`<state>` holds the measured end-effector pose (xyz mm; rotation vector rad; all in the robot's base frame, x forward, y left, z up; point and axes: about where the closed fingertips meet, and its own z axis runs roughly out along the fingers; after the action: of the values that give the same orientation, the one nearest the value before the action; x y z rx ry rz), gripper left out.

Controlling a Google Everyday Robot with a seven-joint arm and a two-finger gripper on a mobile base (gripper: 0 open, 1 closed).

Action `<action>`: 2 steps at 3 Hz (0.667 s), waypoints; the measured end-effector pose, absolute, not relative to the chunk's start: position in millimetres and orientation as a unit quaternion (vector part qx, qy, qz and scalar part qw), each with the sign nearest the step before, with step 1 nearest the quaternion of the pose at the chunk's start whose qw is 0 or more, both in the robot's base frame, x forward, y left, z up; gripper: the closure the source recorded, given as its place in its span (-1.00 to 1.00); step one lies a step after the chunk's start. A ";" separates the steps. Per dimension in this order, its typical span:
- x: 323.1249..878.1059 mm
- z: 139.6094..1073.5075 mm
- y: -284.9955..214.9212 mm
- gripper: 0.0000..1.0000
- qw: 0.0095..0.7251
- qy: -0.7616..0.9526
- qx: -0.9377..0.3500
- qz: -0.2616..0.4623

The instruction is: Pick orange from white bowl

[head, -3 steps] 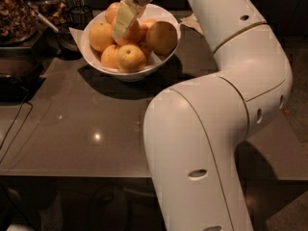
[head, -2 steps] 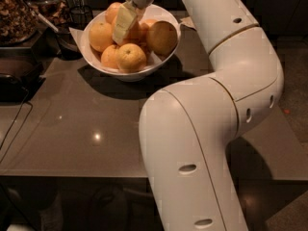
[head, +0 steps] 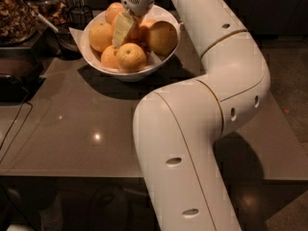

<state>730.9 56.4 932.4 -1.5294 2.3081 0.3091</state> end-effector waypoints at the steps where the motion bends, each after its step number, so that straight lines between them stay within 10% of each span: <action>1: 731.1 936.4 56.2 0.32 0.177 0.816 -0.540 0.109; 2: 730.9 933.3 56.3 0.81 0.177 0.816 -0.540 0.109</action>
Offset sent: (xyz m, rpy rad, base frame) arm 0.0002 -0.0002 0.0032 0.0005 0.0004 -0.0008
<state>730.9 56.3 933.3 -1.5283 2.3087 0.3098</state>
